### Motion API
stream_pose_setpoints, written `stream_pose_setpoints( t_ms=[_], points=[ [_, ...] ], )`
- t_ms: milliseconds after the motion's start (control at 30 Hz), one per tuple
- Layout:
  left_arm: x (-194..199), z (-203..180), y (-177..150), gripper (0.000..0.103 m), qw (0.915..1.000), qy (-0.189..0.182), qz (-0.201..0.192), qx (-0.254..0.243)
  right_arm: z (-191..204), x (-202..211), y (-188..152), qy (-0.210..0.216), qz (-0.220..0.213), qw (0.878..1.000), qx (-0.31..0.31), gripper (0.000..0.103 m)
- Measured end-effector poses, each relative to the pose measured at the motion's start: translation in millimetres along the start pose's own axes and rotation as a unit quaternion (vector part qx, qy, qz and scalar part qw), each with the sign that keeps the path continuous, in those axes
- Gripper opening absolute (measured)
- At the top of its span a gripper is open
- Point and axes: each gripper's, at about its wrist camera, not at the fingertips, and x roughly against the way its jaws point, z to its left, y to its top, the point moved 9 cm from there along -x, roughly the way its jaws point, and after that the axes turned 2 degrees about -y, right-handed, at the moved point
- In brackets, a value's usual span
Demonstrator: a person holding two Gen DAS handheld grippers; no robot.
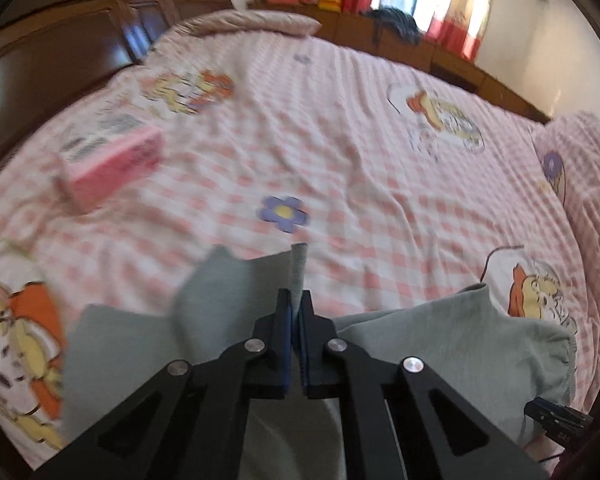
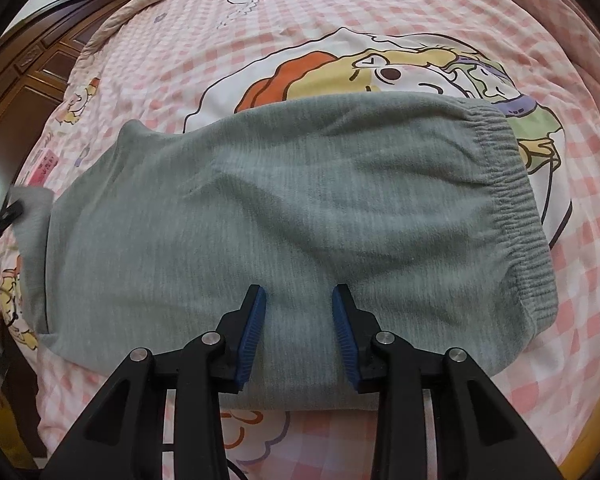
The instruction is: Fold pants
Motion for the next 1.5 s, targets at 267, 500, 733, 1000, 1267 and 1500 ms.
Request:
stream_pose_setpoints(
  t_ms=[267, 500, 733, 1000, 1267, 1500],
  points=[
    [49.5, 66.0, -26.8, 0.003, 0.9983, 0.043, -0.018, 0.035, 6.4, -0.1, 0.9, -0.022, 0.001, 1.0, 0.003, 0.037],
    [50.0, 140.6, -81.2, 0.003, 0.9906, 0.096, 0.022, 0.095, 10.1, -2.3, 3.5, -0.041, 0.008, 0.999, 0.006, 0.038],
    [38.6, 167.2, -116.2, 0.004, 0.985, 0.095, 0.065, 0.129, 14.4, -4.3, 5.2, -0.064, 0.019, 0.998, 0.011, 0.039],
    [52.1, 166.7, -96.7, 0.025, 0.9873, 0.072, 0.037, 0.136, 48.3, 7.6, 28.4, -0.003, 0.025, 0.999, 0.034, 0.039],
    [21.7, 156.9, -50.2, 0.039, 0.9933, 0.039, 0.021, 0.107, 125.4, -0.7, 94.8, 0.065, -0.013, 0.991, 0.116, 0.039],
    [-11.1, 155.0, -38.4, 0.04, 0.995, 0.047, 0.034, 0.081, 159.1, -43.0, 119.4, 0.044, -0.005, 0.981, 0.19, 0.039]
  ],
)
